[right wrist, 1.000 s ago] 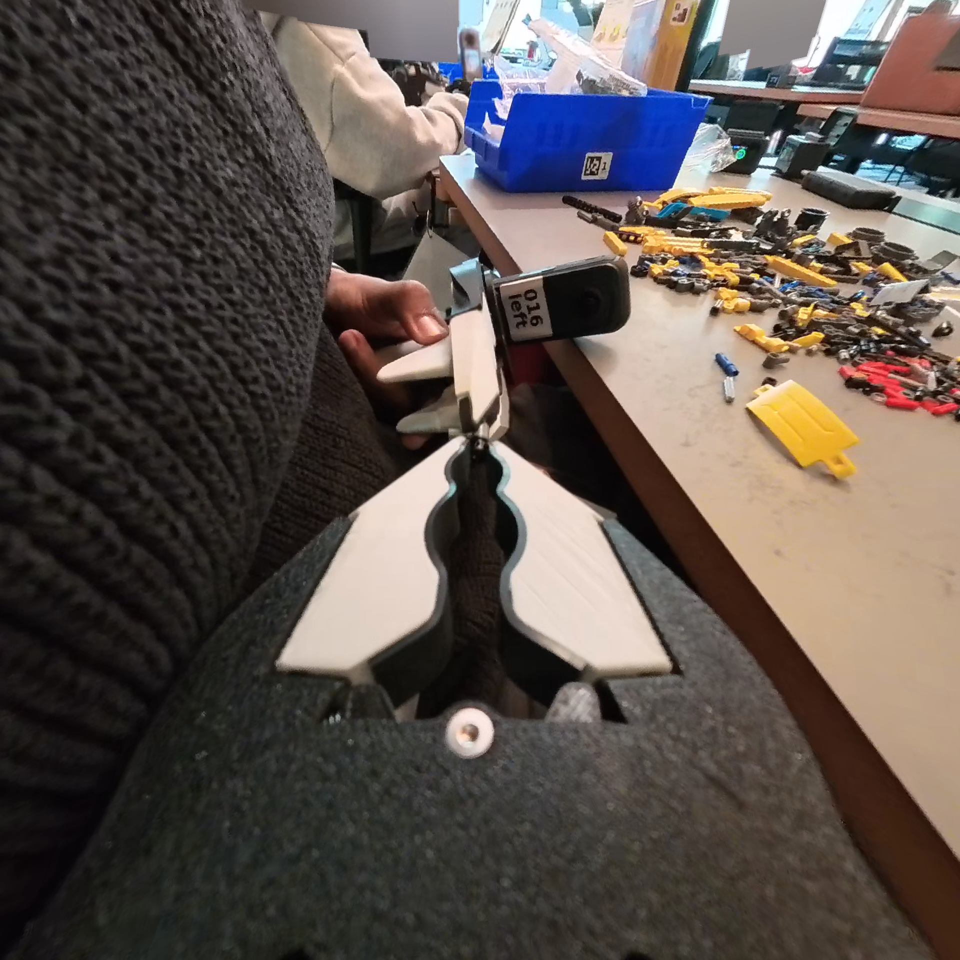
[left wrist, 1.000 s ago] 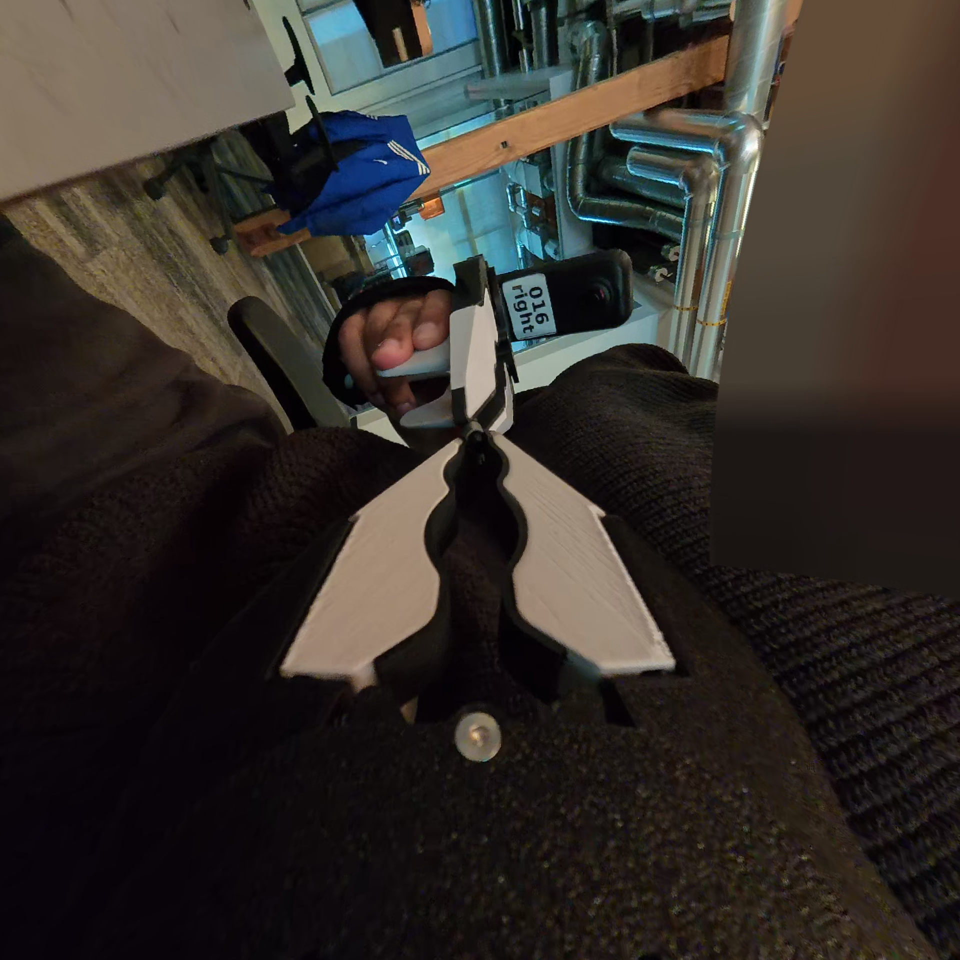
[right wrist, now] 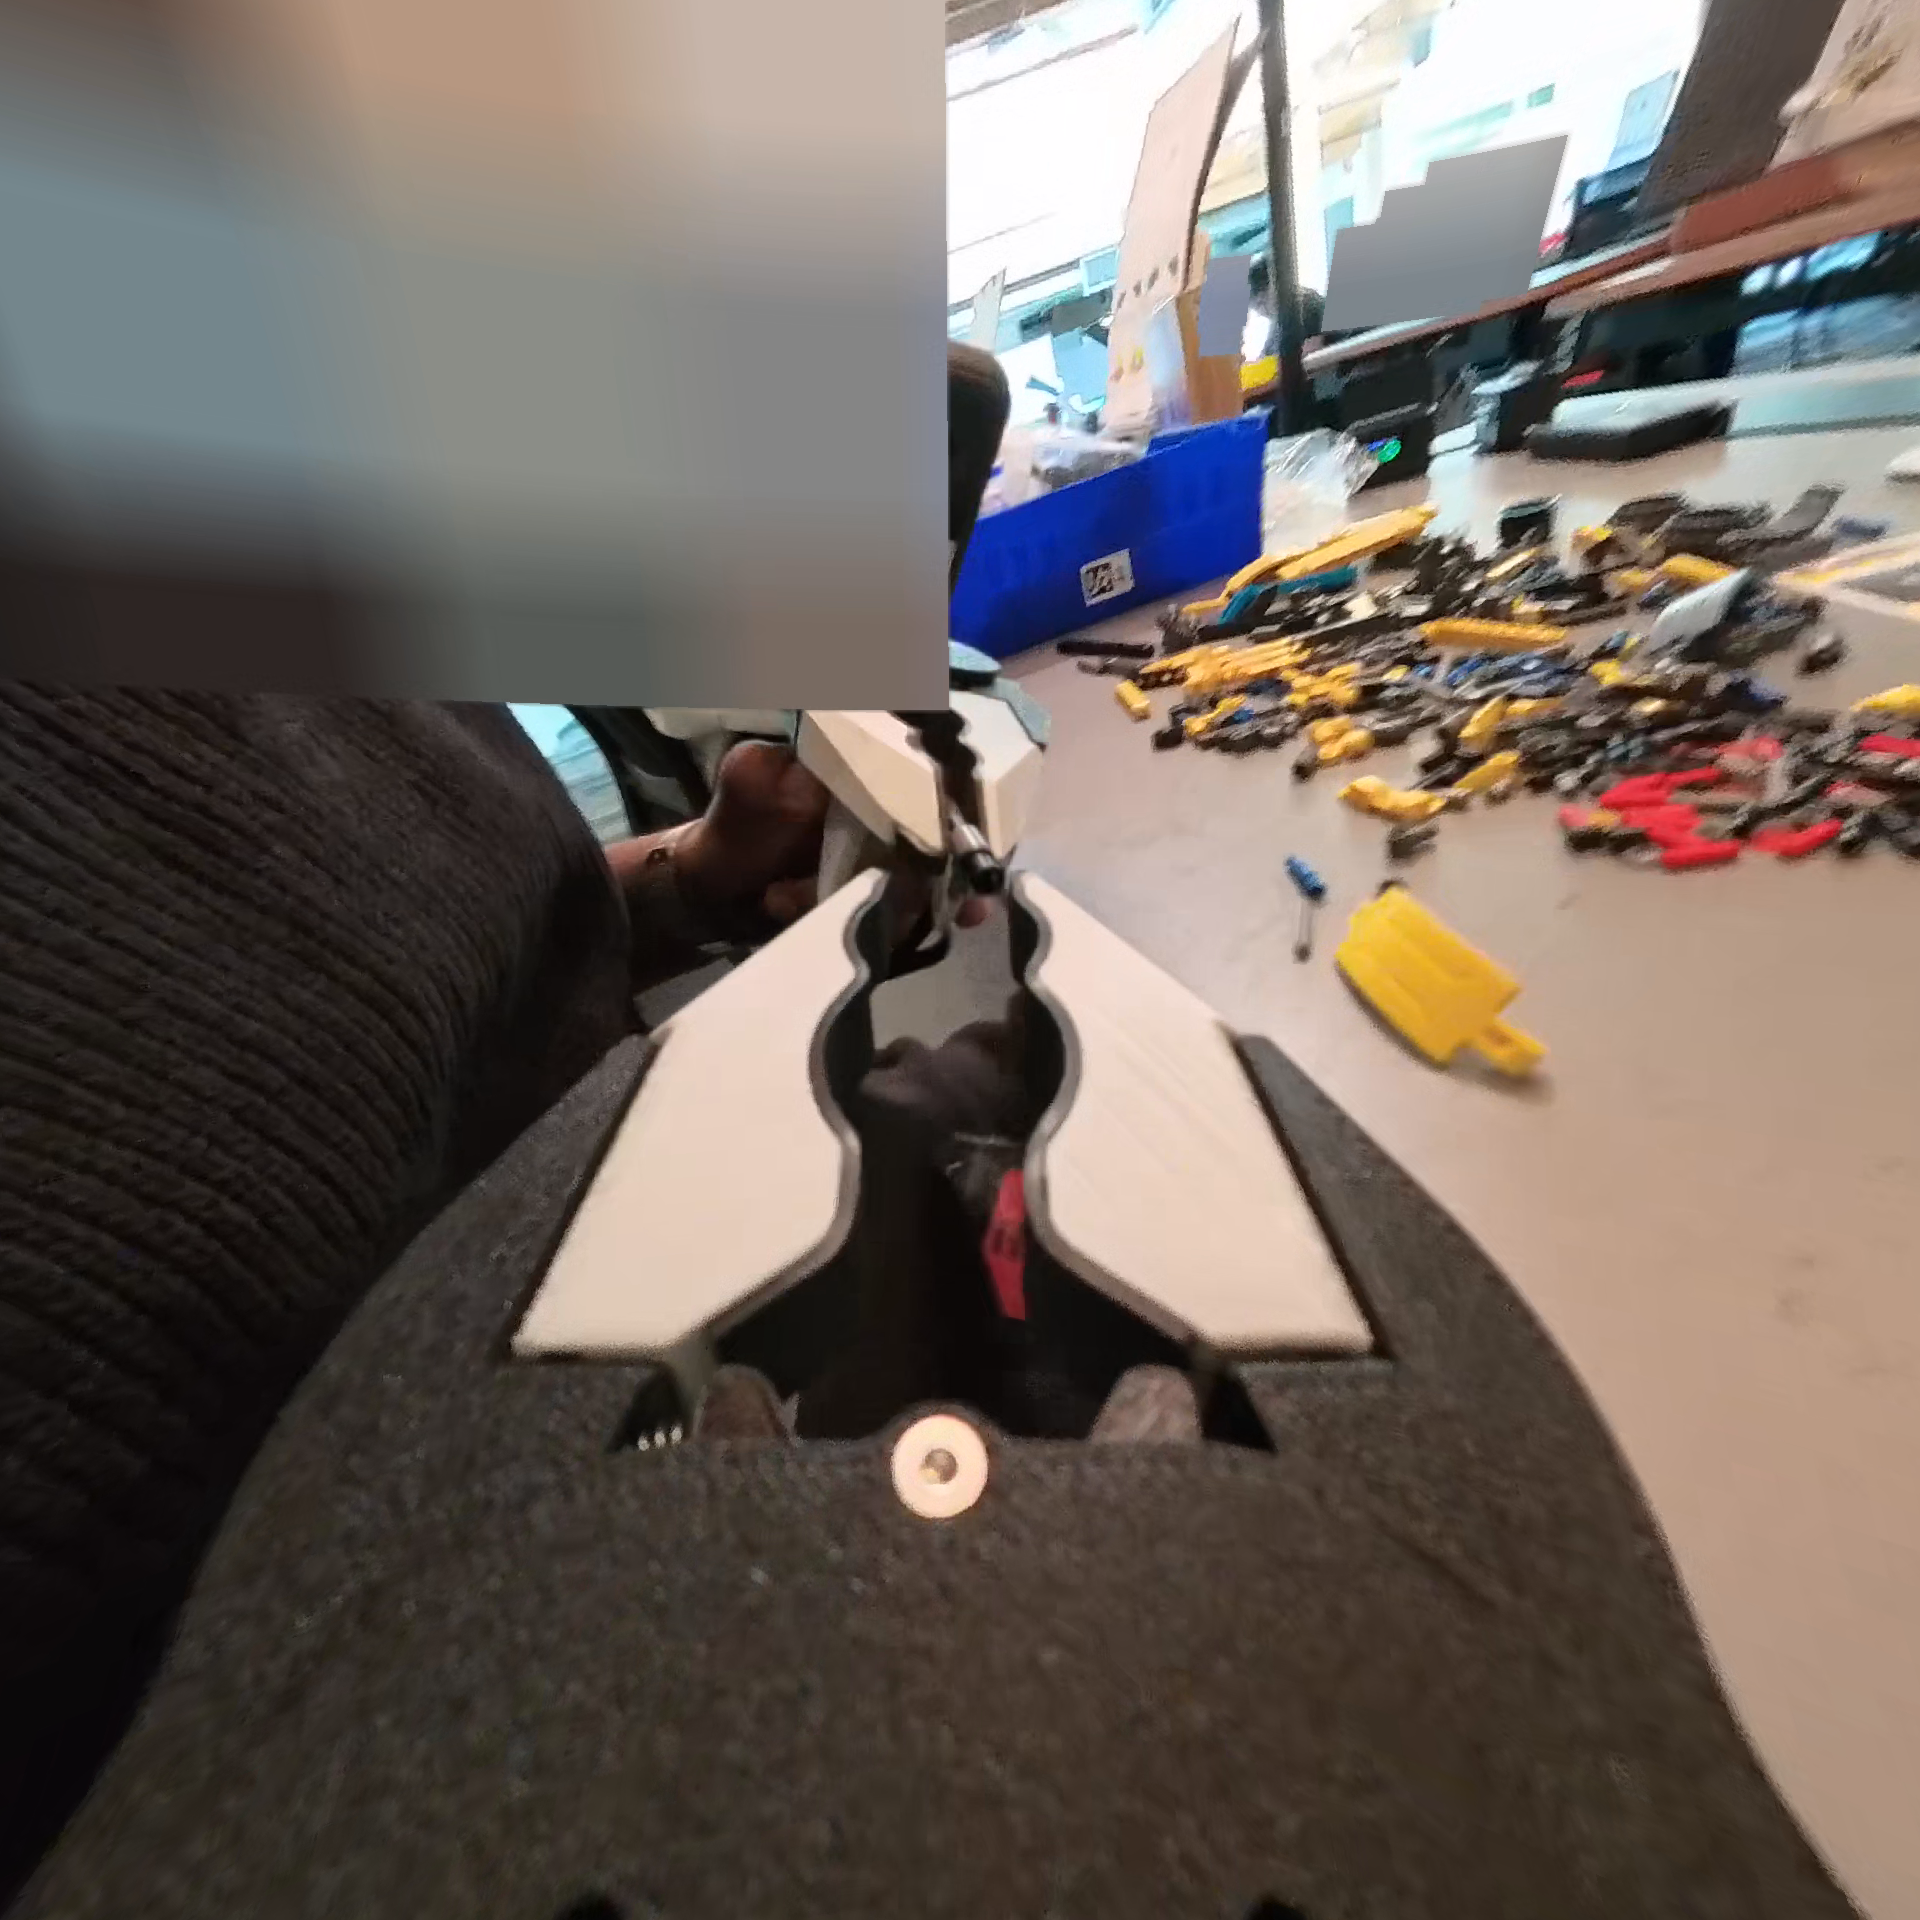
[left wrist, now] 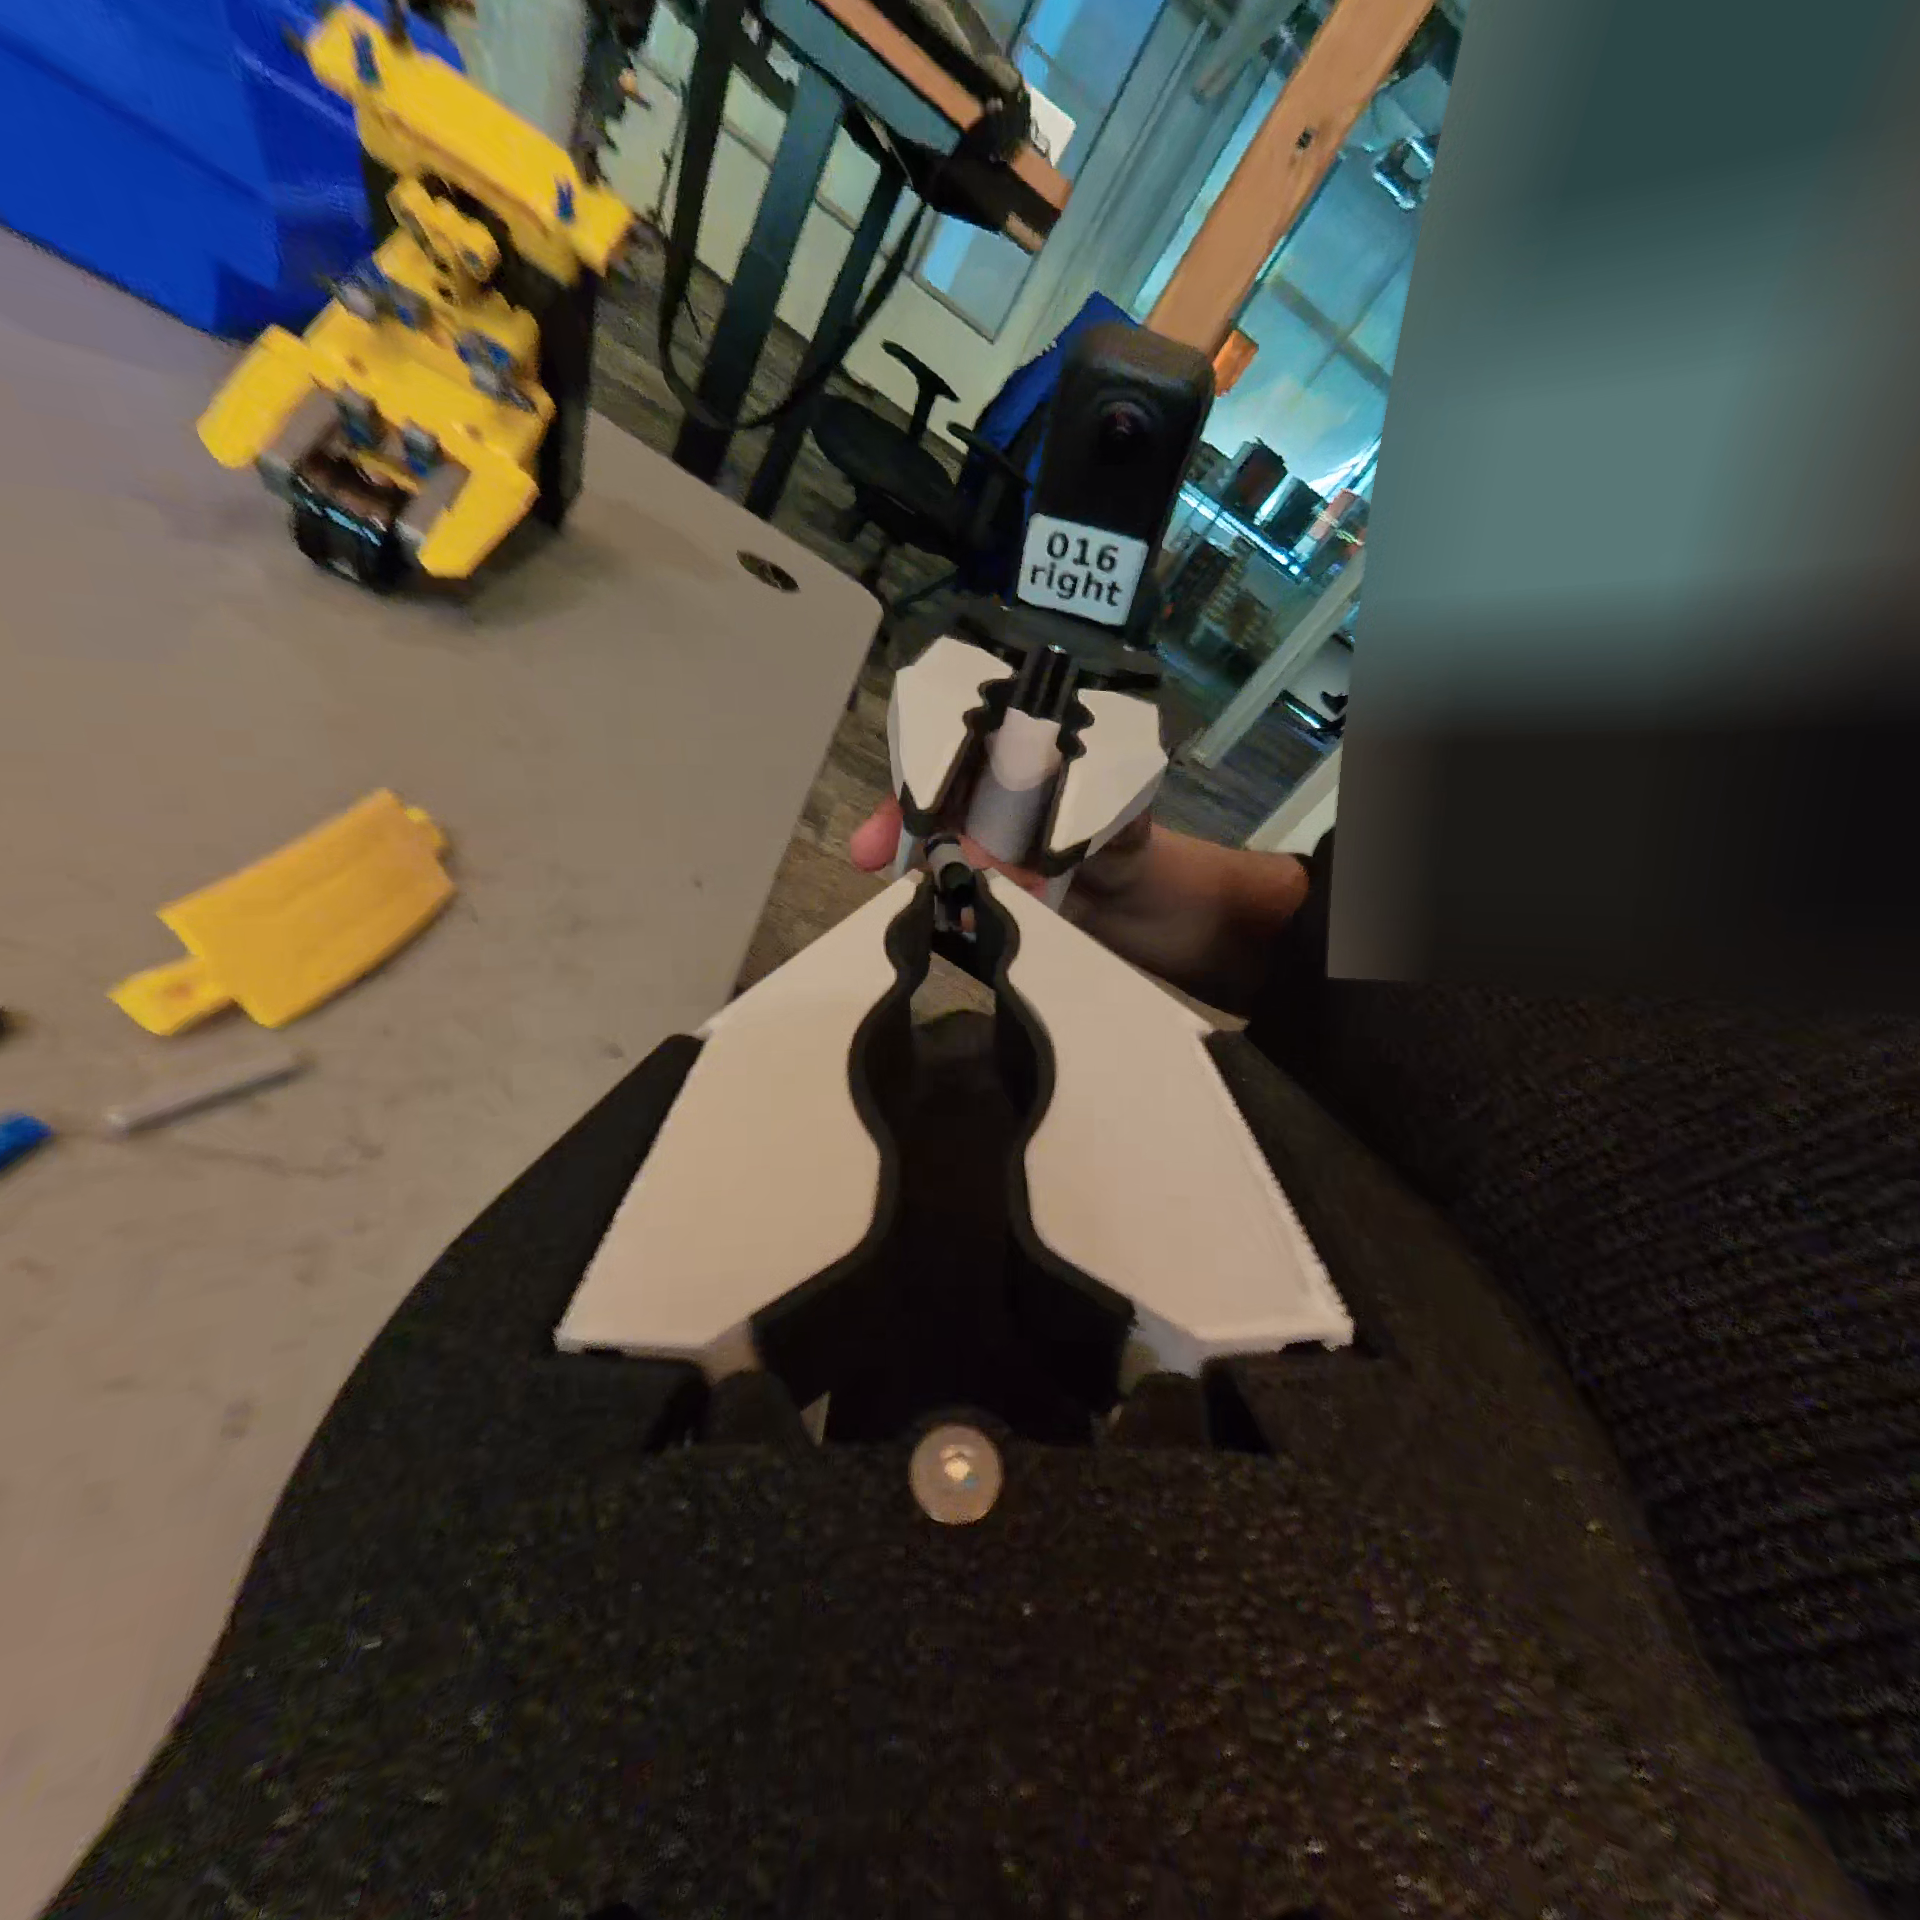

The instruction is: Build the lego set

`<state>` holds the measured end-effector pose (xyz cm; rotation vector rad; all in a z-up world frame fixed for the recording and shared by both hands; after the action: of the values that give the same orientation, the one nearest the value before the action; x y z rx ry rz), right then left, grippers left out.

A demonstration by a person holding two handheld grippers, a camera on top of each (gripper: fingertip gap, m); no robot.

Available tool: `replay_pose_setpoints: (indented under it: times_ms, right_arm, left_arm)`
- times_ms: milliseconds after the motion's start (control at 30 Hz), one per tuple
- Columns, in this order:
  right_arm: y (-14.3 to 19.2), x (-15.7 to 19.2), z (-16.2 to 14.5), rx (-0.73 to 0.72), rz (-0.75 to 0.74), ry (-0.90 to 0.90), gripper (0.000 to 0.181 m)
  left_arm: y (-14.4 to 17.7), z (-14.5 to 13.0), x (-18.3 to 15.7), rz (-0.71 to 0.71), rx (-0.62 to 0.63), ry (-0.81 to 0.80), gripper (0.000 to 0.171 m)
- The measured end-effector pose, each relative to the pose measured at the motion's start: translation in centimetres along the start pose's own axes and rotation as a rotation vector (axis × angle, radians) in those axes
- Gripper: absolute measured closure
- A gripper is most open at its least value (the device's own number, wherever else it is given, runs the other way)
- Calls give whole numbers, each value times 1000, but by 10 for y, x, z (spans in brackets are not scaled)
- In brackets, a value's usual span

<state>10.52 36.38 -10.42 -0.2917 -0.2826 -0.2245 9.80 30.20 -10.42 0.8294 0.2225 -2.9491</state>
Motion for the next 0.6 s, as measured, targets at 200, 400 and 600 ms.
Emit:
replay_pose_setpoints:
  times_ms: [200,400,600]
  right_arm:
    - [-4,-44,6,67,-218,250,161]
    - [-10,-76,8,118,-335,389,161]
    - [-14,-90,-7,254,-333,159,161]
  left_arm:
    - [4,36,29,128,-54,-204,164]
    - [10,61,61,234,-98,-309,164]
    - [13,75,80,289,-132,-448,164]
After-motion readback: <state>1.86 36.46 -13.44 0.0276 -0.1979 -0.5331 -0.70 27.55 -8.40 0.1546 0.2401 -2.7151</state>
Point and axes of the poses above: each gripper's, where its closed fingertips meet, y back along the fingers, z out of its top, x = y × z across the jaws, the point moved 3 cm from there along y, back along the fingers, and after that the axes turned 14 degrees about -x, right-handed, at the moved point
